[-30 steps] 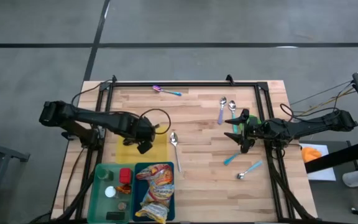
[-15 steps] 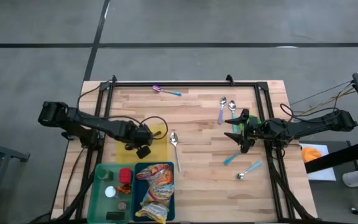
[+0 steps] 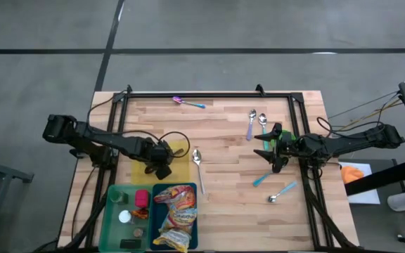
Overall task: Pick & Place Food Item
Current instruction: Put the black spoon into the yellow bin, then put the purple spoon into the yellow bin
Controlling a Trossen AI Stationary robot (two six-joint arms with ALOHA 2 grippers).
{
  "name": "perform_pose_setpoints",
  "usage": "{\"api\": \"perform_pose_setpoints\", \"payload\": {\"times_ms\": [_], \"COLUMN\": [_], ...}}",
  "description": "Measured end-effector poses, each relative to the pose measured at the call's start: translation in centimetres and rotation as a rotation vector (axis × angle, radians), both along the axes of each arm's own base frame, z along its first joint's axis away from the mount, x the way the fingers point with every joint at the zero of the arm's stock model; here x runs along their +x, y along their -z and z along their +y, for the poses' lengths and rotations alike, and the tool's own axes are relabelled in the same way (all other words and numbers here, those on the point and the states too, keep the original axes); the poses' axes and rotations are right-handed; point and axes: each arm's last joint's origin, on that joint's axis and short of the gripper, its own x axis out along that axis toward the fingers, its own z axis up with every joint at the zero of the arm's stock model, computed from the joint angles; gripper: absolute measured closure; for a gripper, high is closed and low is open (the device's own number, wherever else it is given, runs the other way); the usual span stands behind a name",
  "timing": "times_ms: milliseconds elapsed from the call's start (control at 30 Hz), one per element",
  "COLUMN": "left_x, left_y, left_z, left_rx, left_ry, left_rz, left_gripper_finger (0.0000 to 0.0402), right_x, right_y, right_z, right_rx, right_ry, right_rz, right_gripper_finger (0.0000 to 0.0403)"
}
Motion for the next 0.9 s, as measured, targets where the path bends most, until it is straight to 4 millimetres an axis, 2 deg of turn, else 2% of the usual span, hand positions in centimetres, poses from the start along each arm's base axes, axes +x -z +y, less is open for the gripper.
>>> {"api": "perform_pose_setpoints", "payload": {"times_ms": [267,500,667,900], "left_x": [0.0,0.2,0.8,1.6], "left_y": [0.0,-0.3,-2.7,-7.8], "left_z": [0.0,0.0,0.0,0.2], "left_rx": [-0.001,-0.010,-0.032,0.004], "left_ry": [-0.003,-0.027,-0.088,-0.188], "left_rz": [0.000,-0.017,-0.099,-0.278], "left_gripper_finger": [0.0203,0.0188,0.0188,0.0188], "right_x": [0.0,0.0,0.0,0.0], "right_y": [0.0,0.0,0.0,0.0], "right_z": [0.0,0.0,0.0,0.0], "right_rx": [0.000,0.000,0.000,0.000], "right_ry": [0.000,0.000,0.000,0.000], "right_rz": [0.000,0.000,0.000,0.000], "right_gripper_finger": [0.0122,0.0122,0.0122,0.0122]}}
